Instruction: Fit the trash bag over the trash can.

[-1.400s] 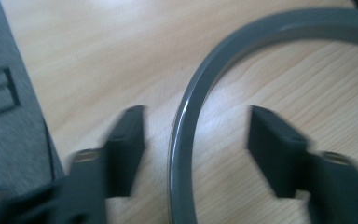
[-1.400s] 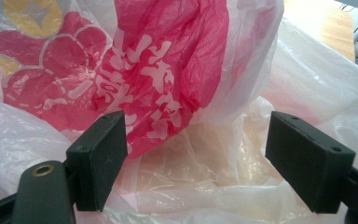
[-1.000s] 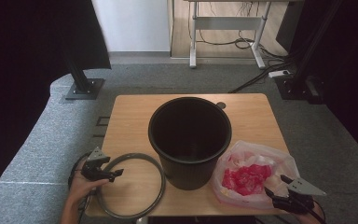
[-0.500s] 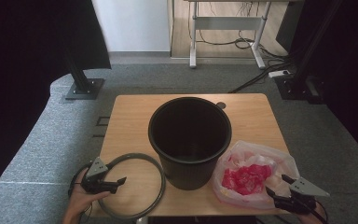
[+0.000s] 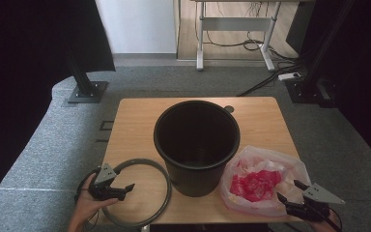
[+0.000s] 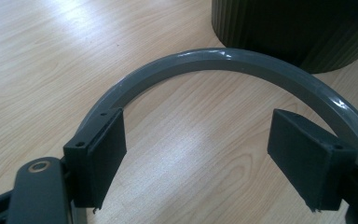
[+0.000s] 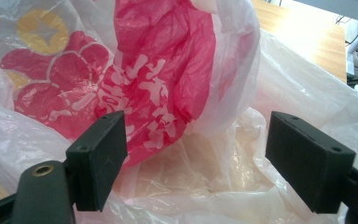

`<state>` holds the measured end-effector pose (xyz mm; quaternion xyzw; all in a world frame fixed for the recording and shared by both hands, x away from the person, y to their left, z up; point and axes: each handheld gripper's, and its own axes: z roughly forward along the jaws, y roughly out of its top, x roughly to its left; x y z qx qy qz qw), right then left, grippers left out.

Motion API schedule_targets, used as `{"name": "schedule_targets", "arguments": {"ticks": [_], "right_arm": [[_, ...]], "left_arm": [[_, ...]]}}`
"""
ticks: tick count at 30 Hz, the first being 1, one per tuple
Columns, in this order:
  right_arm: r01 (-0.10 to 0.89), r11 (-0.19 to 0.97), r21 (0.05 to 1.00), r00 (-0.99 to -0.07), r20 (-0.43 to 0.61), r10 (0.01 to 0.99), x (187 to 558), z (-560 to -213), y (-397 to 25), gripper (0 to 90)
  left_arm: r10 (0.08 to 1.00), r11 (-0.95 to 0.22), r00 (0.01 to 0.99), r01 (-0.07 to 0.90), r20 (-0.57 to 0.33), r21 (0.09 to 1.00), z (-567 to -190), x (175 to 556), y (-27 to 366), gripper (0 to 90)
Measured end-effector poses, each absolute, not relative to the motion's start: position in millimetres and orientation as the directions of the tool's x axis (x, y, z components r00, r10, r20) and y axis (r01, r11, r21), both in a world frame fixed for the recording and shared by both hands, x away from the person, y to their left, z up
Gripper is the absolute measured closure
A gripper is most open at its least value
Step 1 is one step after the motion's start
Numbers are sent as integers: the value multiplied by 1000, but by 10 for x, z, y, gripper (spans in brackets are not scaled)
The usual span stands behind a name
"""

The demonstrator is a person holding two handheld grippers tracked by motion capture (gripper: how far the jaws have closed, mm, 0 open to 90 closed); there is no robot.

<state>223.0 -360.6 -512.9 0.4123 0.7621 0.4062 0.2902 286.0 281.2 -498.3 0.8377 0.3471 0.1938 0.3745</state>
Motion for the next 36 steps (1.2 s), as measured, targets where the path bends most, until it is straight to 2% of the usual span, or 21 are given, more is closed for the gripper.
{"name": "schedule_targets", "arguments": {"ticks": [18, 36], "right_arm": [[368, 324, 872, -505, -106, 857, 2314, -4963, -3575, 189], [332, 349, 876, -578, -103, 809, 2577, -4821, -3535, 145]], "left_arm": [[709, -499, 704, 452, 48, 740, -5052, 2919, 2746, 199], [701, -508, 712, 457, 42, 730, -5074, 2956, 2721, 204]]}}
